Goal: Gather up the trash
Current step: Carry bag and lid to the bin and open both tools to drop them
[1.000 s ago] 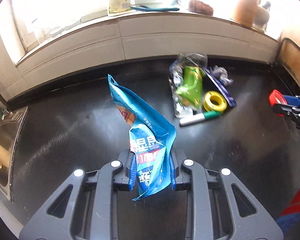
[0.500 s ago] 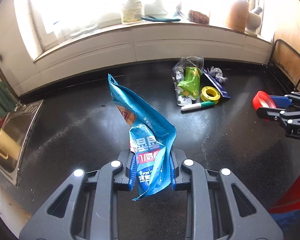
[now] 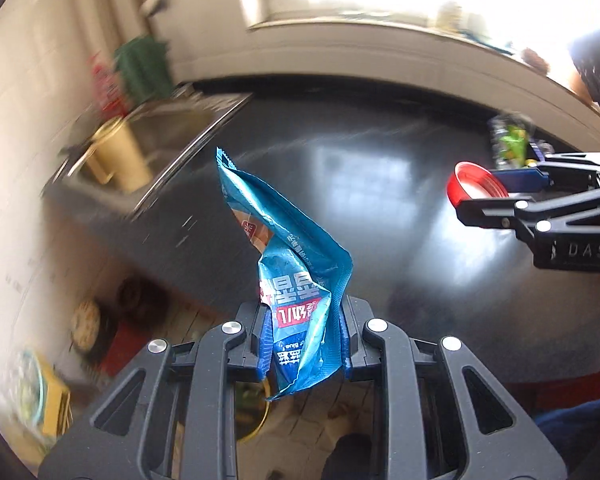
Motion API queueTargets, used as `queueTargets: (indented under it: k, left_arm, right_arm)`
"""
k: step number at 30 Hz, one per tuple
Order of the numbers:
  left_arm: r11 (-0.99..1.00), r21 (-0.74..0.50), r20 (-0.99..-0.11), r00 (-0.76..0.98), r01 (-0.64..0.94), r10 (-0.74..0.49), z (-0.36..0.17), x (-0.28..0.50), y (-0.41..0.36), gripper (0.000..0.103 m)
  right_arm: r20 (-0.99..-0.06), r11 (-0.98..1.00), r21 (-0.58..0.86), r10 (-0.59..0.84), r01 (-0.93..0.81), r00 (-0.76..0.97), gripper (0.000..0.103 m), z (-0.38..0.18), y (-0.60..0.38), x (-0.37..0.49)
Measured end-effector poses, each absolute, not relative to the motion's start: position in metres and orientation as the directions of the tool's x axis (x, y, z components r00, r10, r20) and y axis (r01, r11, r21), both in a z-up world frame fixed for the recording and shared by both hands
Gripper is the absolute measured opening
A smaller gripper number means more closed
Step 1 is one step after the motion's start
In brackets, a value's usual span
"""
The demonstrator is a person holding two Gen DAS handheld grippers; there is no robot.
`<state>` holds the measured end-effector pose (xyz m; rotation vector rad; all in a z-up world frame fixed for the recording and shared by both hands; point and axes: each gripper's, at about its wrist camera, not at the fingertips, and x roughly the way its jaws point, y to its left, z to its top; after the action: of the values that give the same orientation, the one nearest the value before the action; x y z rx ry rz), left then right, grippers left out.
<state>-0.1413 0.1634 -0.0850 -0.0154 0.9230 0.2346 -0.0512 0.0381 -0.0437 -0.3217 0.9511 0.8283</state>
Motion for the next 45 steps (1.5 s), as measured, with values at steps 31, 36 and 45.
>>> queueTargets:
  k: [31,36,45]
  left_arm:
    - [0.842,-0.096,-0.924,0.362,-0.531,0.123,-0.263,-0.260,0.360,0.025]
    - [0.833,-0.123,-0.928,0.359,-0.540,0.096,-0.276,-0.258,0.369,0.032]
    - [0.818,-0.149,-0.923,0.374,-0.555,0.086,-0.283,-0.261,0.375,0.071]
  right_arm:
    - [-0.954,0.322,0.182,0.287,-0.929,-0.088,0.049,-0.209,0.332,-0.142]
    - [-0.958,0.322,0.184,0.272,-0.929,-0.095,0.050,-0.215,0.343,-0.140]
    - [-0.960,0.305,0.161,0.269,-0.939,-0.078,0.075,-0.210,0.346,-0.141]
